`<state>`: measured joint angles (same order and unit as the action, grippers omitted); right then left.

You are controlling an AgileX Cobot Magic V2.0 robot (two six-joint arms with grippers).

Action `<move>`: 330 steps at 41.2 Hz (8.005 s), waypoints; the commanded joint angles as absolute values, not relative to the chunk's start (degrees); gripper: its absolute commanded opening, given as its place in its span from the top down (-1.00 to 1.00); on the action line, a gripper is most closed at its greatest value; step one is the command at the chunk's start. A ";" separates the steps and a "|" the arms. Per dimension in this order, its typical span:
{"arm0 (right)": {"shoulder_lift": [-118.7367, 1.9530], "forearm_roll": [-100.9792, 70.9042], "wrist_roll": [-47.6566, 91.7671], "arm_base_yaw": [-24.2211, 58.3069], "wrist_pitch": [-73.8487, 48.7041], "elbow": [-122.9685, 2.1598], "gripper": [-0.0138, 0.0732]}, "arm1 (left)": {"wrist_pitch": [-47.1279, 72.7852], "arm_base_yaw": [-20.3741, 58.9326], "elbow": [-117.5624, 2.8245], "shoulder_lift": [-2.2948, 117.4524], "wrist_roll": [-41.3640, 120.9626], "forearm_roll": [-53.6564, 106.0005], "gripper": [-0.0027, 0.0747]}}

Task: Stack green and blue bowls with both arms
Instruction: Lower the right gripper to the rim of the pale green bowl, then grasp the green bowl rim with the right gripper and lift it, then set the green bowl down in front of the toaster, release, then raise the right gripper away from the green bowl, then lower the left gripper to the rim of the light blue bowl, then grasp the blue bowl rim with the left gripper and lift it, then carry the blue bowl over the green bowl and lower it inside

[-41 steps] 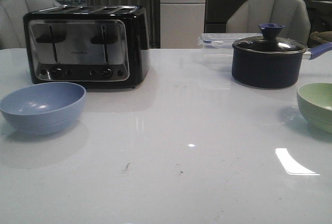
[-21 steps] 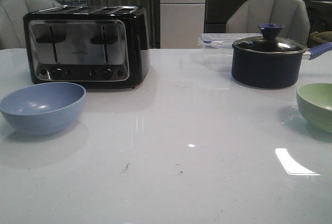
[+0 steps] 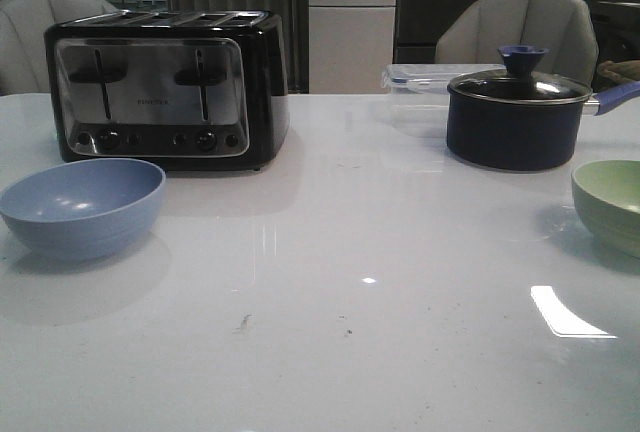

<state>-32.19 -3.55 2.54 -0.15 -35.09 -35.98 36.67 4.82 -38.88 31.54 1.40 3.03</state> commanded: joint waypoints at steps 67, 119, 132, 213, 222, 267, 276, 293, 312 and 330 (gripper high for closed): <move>-97.36 -17.53 15.72 -20.68 -42.44 -67.03 -0.39 | 33.79 4.67 -40.42 41.75 2.72 3.09 -0.25; -95.70 -18.45 18.24 7.06 -44.35 -72.88 0.55 | 34.01 4.67 -40.42 41.75 2.72 3.09 -0.25; -100.61 -18.45 18.24 22.53 -40.35 -72.88 0.55 | 34.14 4.67 -40.42 41.75 2.72 3.09 -0.25; -49.06 -18.57 21.41 29.38 -35.44 -43.04 -0.29 | 27.87 4.67 -44.23 55.79 2.84 3.36 -0.72; -49.06 -18.57 21.41 29.38 -35.44 -43.04 -0.29 | 29.91 4.90 -52.59 69.60 2.84 3.82 -0.71; -49.06 -18.57 21.41 29.38 -35.44 -43.04 -0.23 | 28.20 4.90 -65.14 100.36 2.84 6.86 0.49; -49.06 -18.57 21.41 29.38 -35.44 -43.04 -0.23 | 29.25 4.90 -65.28 99.25 2.84 8.71 0.69; -49.06 -18.57 21.41 29.38 -35.44 -43.04 -0.23 | 45.23 14.52 -75.62 89.42 8.78 11.73 0.69; -49.06 -18.57 21.41 29.38 -35.44 -43.04 -0.23 | 44.66 33.78 -82.17 89.78 8.78 13.52 0.69; -49.06 -18.57 21.41 29.38 -35.44 -43.04 -0.23 | 44.45 35.64 -82.17 99.31 8.78 13.35 0.69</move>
